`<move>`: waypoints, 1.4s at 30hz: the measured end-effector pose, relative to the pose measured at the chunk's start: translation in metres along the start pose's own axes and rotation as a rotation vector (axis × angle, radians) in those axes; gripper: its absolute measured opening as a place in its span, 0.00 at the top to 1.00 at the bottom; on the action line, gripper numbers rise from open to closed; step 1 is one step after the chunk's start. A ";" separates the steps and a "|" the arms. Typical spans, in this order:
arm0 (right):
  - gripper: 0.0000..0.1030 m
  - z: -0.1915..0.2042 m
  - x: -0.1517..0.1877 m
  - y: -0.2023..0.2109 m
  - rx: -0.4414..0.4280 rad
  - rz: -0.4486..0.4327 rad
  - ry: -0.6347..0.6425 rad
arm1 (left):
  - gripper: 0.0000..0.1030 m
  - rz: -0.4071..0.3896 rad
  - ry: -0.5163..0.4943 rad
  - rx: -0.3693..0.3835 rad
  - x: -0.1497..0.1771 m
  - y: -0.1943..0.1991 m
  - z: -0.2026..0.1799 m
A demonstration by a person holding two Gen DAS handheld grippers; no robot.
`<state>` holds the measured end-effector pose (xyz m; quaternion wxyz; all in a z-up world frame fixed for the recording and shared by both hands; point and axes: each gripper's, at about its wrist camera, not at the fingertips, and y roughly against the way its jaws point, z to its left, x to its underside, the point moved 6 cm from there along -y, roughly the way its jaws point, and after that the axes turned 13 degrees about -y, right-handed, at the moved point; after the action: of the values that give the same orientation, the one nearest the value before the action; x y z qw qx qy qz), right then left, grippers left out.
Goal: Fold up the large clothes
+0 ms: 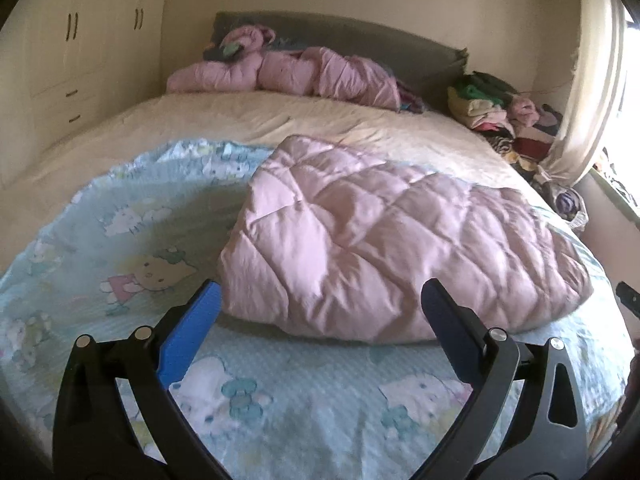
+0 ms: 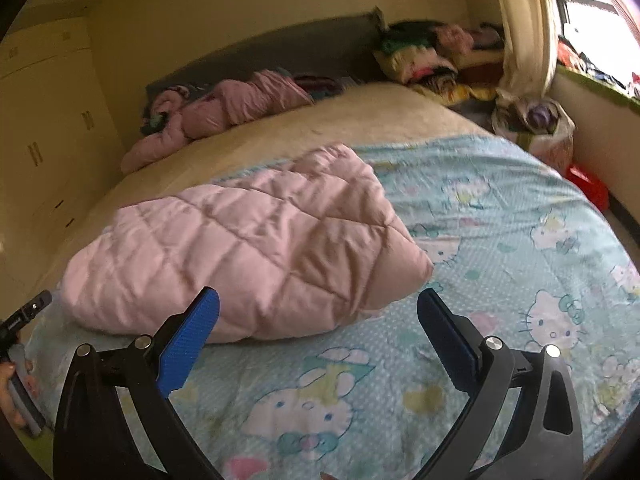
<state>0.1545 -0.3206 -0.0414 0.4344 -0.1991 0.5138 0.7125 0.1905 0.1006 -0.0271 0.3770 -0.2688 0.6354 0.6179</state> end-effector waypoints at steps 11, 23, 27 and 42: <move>0.04 0.051 0.038 0.046 -0.054 -0.050 0.082 | 0.09 -0.040 -0.025 0.015 0.023 0.061 -0.027; 0.04 0.080 0.072 0.058 -0.098 -0.002 0.120 | 0.09 -0.027 -0.031 0.055 0.047 0.079 -0.049; 0.04 0.082 0.079 0.060 -0.099 0.019 0.126 | 0.09 -0.026 -0.025 0.061 0.050 0.083 -0.048; 0.04 0.082 0.083 0.066 -0.097 0.022 0.123 | 0.09 -0.033 -0.021 0.050 0.050 0.089 -0.048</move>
<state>0.0683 -0.2181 -0.0333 0.3838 -0.2575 0.5066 0.7278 0.0831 0.0677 -0.0187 0.4002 -0.2634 0.6422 0.5984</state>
